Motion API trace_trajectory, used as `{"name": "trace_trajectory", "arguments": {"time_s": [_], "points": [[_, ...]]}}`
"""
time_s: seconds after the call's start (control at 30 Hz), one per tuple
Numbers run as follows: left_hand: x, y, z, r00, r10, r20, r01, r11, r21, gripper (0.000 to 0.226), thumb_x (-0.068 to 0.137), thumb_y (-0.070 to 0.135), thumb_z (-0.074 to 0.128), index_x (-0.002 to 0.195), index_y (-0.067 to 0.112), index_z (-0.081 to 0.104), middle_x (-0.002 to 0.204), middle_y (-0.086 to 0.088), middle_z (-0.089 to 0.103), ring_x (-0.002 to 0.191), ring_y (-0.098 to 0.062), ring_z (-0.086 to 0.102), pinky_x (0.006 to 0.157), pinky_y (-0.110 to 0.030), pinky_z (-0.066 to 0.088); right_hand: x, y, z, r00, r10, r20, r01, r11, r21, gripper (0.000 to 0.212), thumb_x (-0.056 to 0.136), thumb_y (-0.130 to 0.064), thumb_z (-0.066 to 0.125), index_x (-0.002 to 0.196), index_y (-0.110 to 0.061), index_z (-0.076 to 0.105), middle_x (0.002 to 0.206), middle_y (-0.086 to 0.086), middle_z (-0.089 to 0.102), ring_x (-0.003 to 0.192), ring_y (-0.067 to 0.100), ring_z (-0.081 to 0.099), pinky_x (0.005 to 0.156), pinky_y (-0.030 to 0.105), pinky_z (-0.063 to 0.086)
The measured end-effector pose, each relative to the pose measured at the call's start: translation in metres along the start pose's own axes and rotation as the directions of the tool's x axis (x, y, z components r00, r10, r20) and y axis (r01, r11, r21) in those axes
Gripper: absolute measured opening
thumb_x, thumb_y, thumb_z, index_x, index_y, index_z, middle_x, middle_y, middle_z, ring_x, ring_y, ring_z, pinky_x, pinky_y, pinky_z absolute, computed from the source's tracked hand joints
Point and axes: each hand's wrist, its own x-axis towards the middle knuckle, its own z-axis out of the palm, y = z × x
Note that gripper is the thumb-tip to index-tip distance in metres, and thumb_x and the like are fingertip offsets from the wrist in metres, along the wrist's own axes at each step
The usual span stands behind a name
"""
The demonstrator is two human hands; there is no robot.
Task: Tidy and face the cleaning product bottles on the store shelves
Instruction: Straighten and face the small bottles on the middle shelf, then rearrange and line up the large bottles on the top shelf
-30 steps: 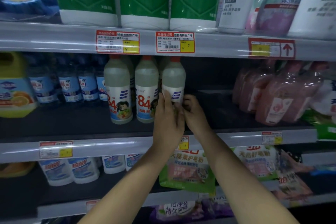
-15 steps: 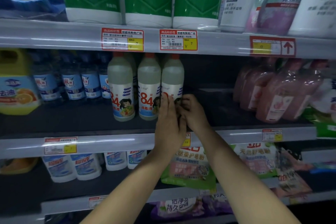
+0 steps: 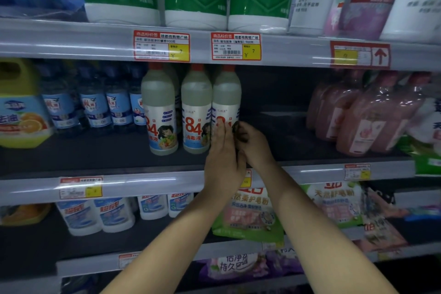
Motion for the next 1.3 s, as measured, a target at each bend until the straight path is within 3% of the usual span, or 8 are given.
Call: {"name": "trace_trajectory", "arguments": {"time_s": [0.33,0.43,0.6,0.83,0.97,1.13,1.3], "points": [[0.002,0.002,-0.007,0.999,-0.022,0.045,0.023,0.999,-0.024,0.072,0.081,0.022,0.022,0.146,0.005,-0.004,0.155,-0.009,-0.012,0.14,-0.012,-0.014,0.111,-0.02,-0.009,-0.001,-0.004,0.005,0.999,0.003,-0.035,-0.006,0.998,-0.064,0.044,0.086,-0.013,0.062,0.127,-0.009,0.048,0.122,0.01,0.061,0.105,0.014,0.058,0.091,0.024,0.044],[0.005,0.003,-0.008,0.998,-0.035,0.056,0.037,0.999,-0.032,0.068,0.088,0.012,0.031,0.146,0.005,-0.005,0.154,-0.01,-0.014,0.135,-0.008,-0.019,0.11,-0.019,-0.011,-0.001,-0.004,0.006,0.999,0.002,-0.036,-0.006,0.995,-0.099,0.046,0.086,-0.012,0.062,0.129,-0.008,0.046,0.123,0.01,0.061,0.107,0.016,0.058,0.093,0.026,0.045],[0.006,0.005,-0.012,0.997,-0.042,0.07,0.046,0.998,-0.052,0.071,0.09,0.004,0.038,0.146,0.005,-0.004,0.155,-0.011,-0.015,0.136,-0.008,-0.018,0.11,-0.019,-0.01,-0.001,-0.004,0.006,0.999,0.001,-0.044,-0.006,0.992,-0.123,0.045,0.087,-0.016,0.06,0.129,-0.01,0.047,0.121,0.009,0.062,0.107,0.019,0.06,0.097,0.036,0.047],[0.003,0.002,-0.017,0.996,-0.013,0.093,0.018,0.998,-0.053,0.07,0.09,0.005,0.041,0.146,0.005,0.001,0.155,-0.011,-0.01,0.136,-0.007,-0.014,0.112,-0.021,-0.007,-0.003,-0.004,0.007,0.998,-0.021,-0.058,0.012,0.989,-0.144,0.044,0.086,-0.014,0.061,0.128,-0.011,0.048,0.12,0.008,0.063,0.108,0.018,0.06,0.095,0.031,0.047],[0.002,0.005,-0.024,0.997,-0.007,0.078,0.011,0.999,-0.051,0.066,0.091,0.01,0.04,0.146,0.006,0.005,0.156,-0.01,-0.003,0.135,-0.004,-0.009,0.111,-0.018,-0.005,-0.004,-0.008,0.006,0.998,-0.004,-0.068,0.0,0.998,-0.062,0.05,0.084,-0.012,0.065,0.13,-0.009,0.046,0.121,0.008,0.061,0.11,0.016,0.057,0.093,0.026,0.045],[0.006,0.032,-0.038,0.987,0.154,0.047,-0.153,0.988,-0.038,0.065,0.088,0.003,0.046,0.146,0.012,0.018,0.155,-0.004,0.012,0.14,-0.008,0.005,0.112,-0.018,0.002,-0.02,-0.029,-0.015,0.993,-0.041,-0.11,0.042,0.999,0.006,0.049,0.086,-0.009,0.062,0.132,-0.009,0.045,0.126,0.004,0.057,0.115,0.014,0.054,0.099,0.023,0.043],[0.016,0.081,-0.054,0.945,0.325,0.031,-0.313,0.93,-0.191,0.06,0.085,0.003,0.046,0.143,0.009,0.029,0.149,-0.008,0.031,0.135,-0.005,0.019,0.113,-0.017,0.014,-0.047,-0.074,-0.061,0.984,-0.154,-0.087,0.144,0.983,-0.112,0.032,0.09,-0.002,0.052,0.115,-0.021,0.057,0.1,-0.012,0.061,0.09,-0.007,0.057,0.084,0.008,0.045]]}}
